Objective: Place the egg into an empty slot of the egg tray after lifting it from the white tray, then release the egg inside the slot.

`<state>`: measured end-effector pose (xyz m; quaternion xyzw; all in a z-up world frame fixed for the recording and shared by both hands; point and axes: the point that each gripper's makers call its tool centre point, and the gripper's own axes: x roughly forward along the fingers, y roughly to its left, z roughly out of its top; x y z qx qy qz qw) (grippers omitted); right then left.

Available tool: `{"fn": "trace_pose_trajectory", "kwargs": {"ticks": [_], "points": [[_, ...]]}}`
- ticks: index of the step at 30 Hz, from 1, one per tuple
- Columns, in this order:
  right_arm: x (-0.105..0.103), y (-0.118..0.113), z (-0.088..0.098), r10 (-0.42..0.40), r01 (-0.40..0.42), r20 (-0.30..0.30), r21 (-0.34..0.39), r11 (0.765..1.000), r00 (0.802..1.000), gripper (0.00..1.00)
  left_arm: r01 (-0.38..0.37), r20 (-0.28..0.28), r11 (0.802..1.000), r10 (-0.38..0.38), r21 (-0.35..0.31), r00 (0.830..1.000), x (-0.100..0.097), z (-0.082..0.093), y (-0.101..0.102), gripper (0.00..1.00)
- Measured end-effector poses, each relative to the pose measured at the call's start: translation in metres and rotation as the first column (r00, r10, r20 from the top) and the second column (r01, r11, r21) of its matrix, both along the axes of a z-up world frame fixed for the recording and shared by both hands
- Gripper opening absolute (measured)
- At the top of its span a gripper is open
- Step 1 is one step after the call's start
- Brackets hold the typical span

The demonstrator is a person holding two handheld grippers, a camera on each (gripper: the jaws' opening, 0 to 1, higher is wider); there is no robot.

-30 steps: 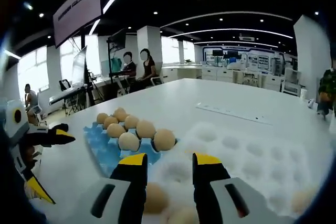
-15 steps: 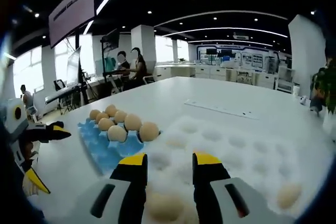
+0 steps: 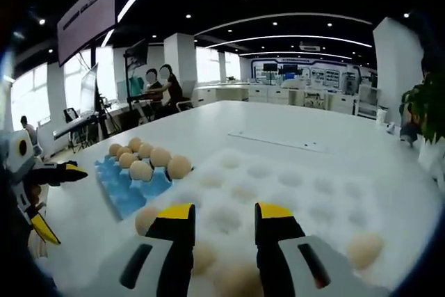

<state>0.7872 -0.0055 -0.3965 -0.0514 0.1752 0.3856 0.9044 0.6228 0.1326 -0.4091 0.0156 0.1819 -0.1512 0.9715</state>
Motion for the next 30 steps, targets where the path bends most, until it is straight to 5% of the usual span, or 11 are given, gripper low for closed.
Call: {"fn": "trace_pose_trajectory", "kwargs": {"ticks": [30], "points": [[-0.003,-0.042,-0.001,-0.054,0.054,0.008,-0.013,0.998,0.999,0.35,-0.011,-0.004,1.0,0.011,0.005,1.0,0.009,-0.001,0.017,1.0]]}}
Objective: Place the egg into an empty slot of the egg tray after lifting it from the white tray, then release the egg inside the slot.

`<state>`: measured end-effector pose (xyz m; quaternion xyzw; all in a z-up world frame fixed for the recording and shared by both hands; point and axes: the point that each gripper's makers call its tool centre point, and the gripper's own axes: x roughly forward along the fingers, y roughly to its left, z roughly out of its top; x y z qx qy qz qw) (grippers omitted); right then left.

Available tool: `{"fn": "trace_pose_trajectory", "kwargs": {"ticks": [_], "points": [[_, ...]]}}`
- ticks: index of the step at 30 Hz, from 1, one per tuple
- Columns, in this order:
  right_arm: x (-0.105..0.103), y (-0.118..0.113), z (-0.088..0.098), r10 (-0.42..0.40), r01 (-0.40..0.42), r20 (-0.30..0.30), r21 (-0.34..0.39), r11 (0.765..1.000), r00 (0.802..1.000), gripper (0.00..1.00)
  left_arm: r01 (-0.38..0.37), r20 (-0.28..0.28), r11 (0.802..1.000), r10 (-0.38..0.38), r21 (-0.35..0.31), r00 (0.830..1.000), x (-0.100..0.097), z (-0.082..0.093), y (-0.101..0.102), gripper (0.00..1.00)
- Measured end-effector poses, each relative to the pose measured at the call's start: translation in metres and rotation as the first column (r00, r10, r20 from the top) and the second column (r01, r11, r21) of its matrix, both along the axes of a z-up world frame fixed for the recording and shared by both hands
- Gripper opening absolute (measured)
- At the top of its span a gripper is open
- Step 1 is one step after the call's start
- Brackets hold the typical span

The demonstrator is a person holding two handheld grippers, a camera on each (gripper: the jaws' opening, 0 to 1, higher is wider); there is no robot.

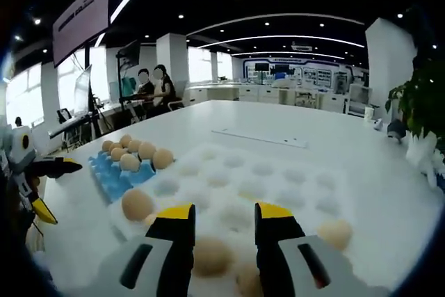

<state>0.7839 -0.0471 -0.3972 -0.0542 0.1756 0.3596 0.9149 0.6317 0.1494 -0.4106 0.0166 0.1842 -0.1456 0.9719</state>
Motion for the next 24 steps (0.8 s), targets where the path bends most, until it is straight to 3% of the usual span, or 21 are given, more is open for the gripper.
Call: {"fn": "trace_pose_trajectory", "kwargs": {"ticks": [15,24], "points": [[0.008,-0.034,0.004,-0.053,0.053,0.017,-0.008,0.999,0.998,0.35,0.011,-0.005,1.0,-0.011,0.003,1.0,0.005,-0.003,0.0,1.0],[0.014,-0.055,0.007,-0.088,0.088,0.024,-0.014,0.996,0.996,0.35,0.016,0.002,1.0,-0.016,0.0,1.0,0.001,-0.001,-0.014,1.0]]}}
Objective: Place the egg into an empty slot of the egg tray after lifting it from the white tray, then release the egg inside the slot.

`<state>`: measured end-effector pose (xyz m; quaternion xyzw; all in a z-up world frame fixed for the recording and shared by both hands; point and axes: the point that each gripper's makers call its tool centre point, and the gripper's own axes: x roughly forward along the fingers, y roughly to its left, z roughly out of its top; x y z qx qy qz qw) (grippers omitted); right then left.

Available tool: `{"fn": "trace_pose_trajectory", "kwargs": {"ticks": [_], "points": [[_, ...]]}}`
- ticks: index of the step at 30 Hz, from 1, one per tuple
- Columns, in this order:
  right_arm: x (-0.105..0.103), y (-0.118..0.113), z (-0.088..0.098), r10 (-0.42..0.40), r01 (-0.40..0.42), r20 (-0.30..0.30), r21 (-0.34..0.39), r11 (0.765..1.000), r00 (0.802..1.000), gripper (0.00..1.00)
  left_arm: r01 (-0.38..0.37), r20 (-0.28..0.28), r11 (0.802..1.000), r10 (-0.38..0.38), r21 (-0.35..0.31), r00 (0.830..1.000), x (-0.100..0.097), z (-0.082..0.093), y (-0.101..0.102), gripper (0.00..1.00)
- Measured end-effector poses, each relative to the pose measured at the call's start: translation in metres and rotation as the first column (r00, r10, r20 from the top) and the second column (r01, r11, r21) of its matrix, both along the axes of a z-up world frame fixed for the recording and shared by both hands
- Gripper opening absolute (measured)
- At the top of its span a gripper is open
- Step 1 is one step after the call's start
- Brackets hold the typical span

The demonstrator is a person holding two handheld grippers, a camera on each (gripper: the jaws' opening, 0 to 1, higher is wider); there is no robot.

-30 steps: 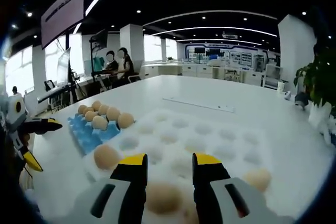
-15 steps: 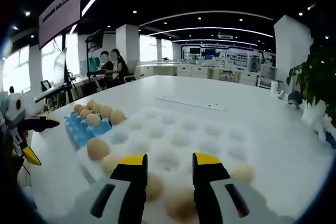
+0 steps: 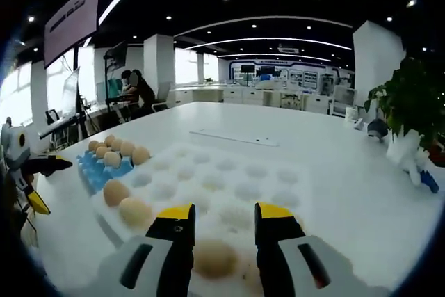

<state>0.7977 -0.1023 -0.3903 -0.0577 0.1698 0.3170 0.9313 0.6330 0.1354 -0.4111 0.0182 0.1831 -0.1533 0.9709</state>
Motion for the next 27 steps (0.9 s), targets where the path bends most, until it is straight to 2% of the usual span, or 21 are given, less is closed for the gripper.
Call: {"fn": "trace_pose_trajectory", "kwargs": {"ticks": [2,9,14,19,22,27], "points": [[-0.004,-0.002,0.001,-0.005,0.005,0.003,0.0,1.0,1.0,0.35,-0.001,-0.001,1.0,0.001,-0.002,1.0,-0.001,0.0,-0.001,1.0],[0.003,-0.019,0.001,-0.038,0.038,0.007,-0.007,0.999,0.999,0.35,-0.005,-0.007,1.0,0.005,-0.002,1.0,-0.004,0.0,-0.004,1.0],[0.004,-0.028,-0.001,-0.066,0.066,0.011,-0.021,0.998,0.998,0.35,0.005,0.01,0.999,-0.004,-0.038,1.0,-0.005,0.005,-0.008,1.0],[0.012,-0.037,-0.007,-0.096,0.096,-0.003,-0.033,0.995,0.995,0.35,-0.008,-0.008,1.0,0.008,-0.015,1.0,-0.006,-0.002,-0.006,1.0],[0.015,-0.042,-0.014,-0.11,0.109,-0.019,-0.048,0.993,0.994,0.35,-0.001,-0.001,0.999,0.001,-0.045,1.0,-0.007,0.001,-0.008,1.0],[0.018,-0.044,-0.02,-0.122,0.12,-0.023,-0.064,0.991,0.992,0.35,-0.004,0.005,0.999,0.004,-0.034,1.0,-0.007,0.004,-0.006,1.0]]}}
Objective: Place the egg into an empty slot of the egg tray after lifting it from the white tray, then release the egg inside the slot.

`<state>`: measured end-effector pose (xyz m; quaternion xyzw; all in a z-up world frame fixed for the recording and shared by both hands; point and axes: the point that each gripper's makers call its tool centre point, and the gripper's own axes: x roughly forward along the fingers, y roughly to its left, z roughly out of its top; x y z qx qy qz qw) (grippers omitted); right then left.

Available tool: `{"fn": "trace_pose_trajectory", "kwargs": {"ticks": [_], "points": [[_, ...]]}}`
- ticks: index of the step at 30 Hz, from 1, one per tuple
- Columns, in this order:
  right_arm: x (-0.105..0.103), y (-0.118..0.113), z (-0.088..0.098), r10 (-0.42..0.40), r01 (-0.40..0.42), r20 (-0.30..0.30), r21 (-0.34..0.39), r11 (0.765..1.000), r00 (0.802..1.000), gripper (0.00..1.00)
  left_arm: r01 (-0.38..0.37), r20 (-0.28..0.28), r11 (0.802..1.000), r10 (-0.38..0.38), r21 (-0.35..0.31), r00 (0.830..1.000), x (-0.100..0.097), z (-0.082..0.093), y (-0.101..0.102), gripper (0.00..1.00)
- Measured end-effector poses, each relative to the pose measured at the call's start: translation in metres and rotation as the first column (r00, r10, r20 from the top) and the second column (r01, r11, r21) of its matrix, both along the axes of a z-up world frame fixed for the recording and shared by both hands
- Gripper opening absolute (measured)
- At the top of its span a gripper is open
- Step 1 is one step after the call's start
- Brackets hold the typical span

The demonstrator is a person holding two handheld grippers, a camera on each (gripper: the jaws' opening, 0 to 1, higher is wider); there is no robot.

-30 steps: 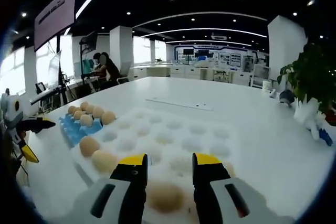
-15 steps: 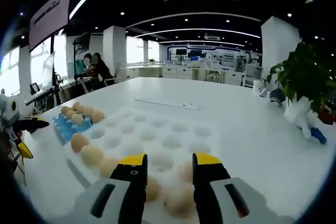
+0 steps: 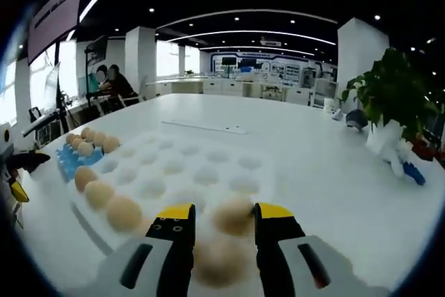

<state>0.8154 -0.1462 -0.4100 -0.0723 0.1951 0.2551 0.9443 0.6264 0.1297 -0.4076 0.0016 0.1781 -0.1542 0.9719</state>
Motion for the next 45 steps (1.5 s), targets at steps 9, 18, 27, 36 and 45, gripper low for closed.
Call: {"fn": "trace_pose_trajectory", "kwargs": {"ticks": [9,18,27,36,45], "points": [[0.008,-0.001,-0.007,-0.029,0.03,-0.026,0.038,0.999,0.999,0.35,0.008,-0.002,1.0,-0.008,0.001,1.0,0.0,0.0,0.0,1.0],[0.019,-0.008,-0.008,-0.09,0.095,-0.055,0.098,0.991,0.994,0.29,-0.001,0.001,1.0,0.001,0.007,1.0,0.0,0.002,0.003,1.0],[0.016,-0.007,-0.01,-0.134,0.137,-0.097,0.018,0.99,0.986,0.27,-0.015,-0.006,1.0,0.015,0.019,1.0,-0.002,0.0,0.009,1.0],[0.019,-0.006,-0.012,-0.146,0.143,-0.087,-0.044,0.989,0.985,0.27,-0.001,-0.015,1.0,0.002,0.029,1.0,-0.003,-0.003,0.005,1.0],[0.021,-0.007,-0.009,-0.18,0.177,-0.073,-0.052,0.983,0.981,0.27,-0.021,-0.01,1.0,0.021,0.022,1.0,-0.007,-0.001,0.011,1.0]]}}
